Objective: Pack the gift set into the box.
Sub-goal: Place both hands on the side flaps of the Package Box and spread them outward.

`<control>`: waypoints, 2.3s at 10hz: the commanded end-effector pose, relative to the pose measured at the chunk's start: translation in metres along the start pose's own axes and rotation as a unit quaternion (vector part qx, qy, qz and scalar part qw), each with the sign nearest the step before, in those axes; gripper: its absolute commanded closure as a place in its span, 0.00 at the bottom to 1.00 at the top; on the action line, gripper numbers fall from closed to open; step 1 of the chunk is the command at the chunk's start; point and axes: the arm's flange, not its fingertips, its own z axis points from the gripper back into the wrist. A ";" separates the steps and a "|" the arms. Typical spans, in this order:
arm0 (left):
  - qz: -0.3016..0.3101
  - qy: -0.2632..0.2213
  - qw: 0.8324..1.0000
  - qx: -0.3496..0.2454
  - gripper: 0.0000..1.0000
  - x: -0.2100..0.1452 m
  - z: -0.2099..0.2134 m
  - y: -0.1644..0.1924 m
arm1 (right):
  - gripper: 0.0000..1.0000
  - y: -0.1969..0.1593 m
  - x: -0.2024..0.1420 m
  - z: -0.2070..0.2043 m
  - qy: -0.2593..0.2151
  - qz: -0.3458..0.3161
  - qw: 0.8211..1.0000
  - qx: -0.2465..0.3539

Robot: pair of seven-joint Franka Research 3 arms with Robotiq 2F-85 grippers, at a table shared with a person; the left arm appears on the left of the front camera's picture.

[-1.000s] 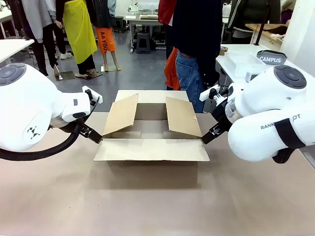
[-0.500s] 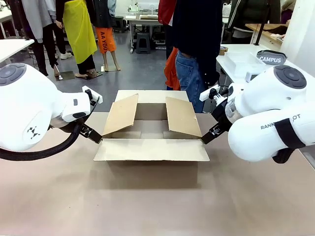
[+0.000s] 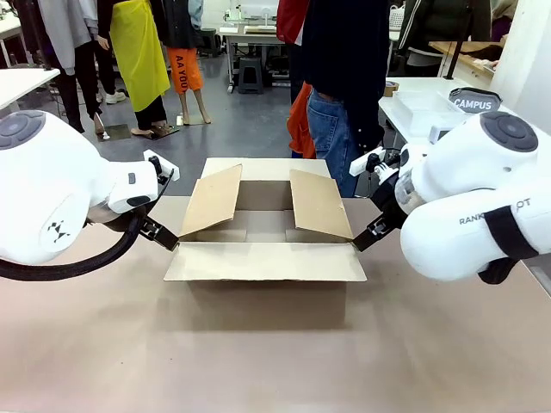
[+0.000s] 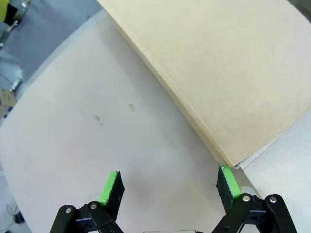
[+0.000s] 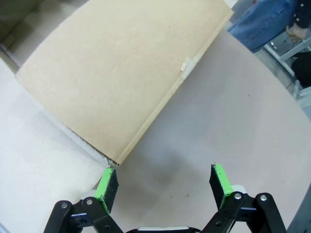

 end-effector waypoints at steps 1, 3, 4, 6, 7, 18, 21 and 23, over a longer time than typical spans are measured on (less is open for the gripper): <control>0.003 -0.029 0.999 -0.020 0.00 -0.014 0.059 0.010 | 0.00 -0.007 -0.003 0.058 -0.007 -0.009 1.000 -0.016; 0.067 -0.069 0.995 -0.027 0.00 -0.033 0.131 0.030 | 0.00 -0.022 -0.010 0.111 -0.021 -0.052 0.998 -0.023; 0.096 -0.080 0.991 -0.039 0.00 -0.048 0.156 0.041 | 0.00 -0.036 -0.016 0.134 -0.029 -0.114 0.993 -0.007; 0.216 -0.075 0.963 -0.143 0.00 -0.084 0.181 0.098 | 0.00 -0.086 -0.045 0.180 -0.079 -0.327 0.941 0.043; 0.264 -0.114 0.929 -0.231 0.00 -0.111 0.184 0.139 | 0.00 -0.118 -0.071 0.205 -0.125 -0.403 0.897 0.132; 0.418 -0.205 0.805 -0.368 0.00 -0.229 0.141 0.237 | 0.00 -0.241 -0.235 0.186 -0.170 -0.613 0.741 0.214; 0.264 -0.129 0.908 -0.300 0.00 -0.091 0.174 0.157 | 0.00 -0.148 -0.094 0.143 -0.147 -0.465 0.870 0.075; 0.187 -0.046 0.954 -0.231 0.00 0.005 0.157 0.089 | 0.00 -0.073 -0.039 0.100 -0.160 -0.367 0.910 0.111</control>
